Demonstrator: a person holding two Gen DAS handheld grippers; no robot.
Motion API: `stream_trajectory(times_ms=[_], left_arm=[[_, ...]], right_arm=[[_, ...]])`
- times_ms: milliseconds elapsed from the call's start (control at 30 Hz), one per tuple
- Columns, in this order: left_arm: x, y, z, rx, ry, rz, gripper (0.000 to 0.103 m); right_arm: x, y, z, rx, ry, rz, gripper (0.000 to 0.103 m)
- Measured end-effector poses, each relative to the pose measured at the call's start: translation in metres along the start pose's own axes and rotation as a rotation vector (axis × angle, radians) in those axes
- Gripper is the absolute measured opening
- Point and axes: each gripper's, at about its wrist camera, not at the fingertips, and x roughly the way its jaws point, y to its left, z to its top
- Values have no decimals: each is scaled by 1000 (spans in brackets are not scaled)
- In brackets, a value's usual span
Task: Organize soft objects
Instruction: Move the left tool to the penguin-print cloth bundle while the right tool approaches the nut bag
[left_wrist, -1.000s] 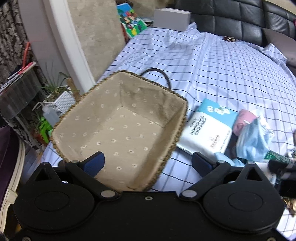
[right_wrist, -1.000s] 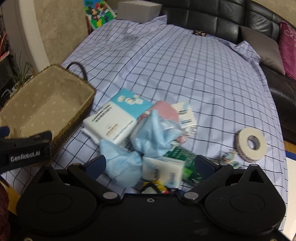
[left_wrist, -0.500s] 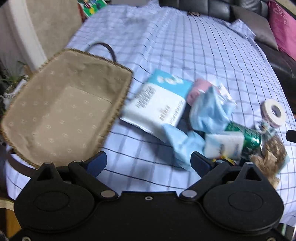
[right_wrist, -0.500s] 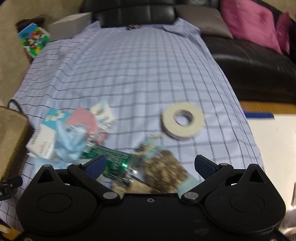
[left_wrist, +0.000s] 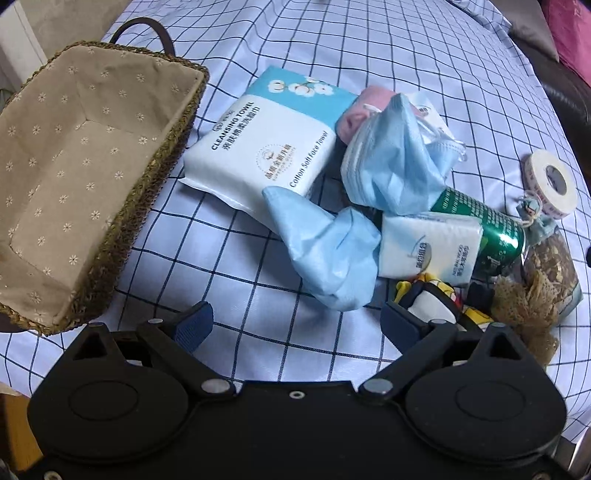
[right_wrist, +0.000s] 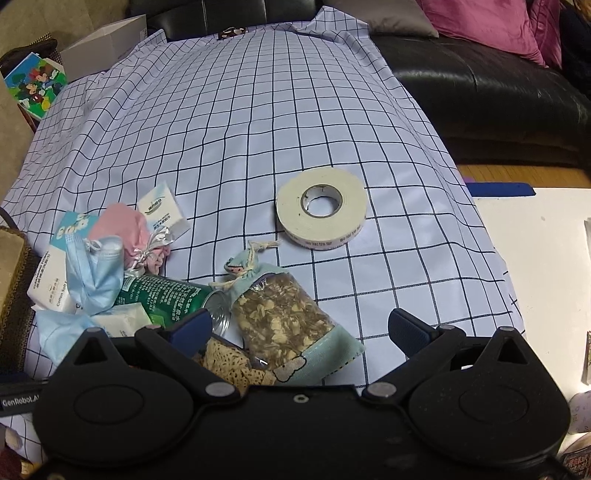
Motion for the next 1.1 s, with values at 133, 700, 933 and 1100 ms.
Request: stream_trajectory(times_ms=[133,700,933,1100], left_arm=[[-4,-8,-3,36,-5,-6,94],[-16,-24,-11,138,-26,-112,94],[-16,-36,-17,192,-30,-121,94],[-15,-43,-20,216,-30,-130,94]], right_arm=[[10,6,-1,-36,18,-26,102],[49,19,-7,-196,131,-31,39],[46,9,-1,-134,181,20,36],[51,21,-4,-180,165,-18,51]])
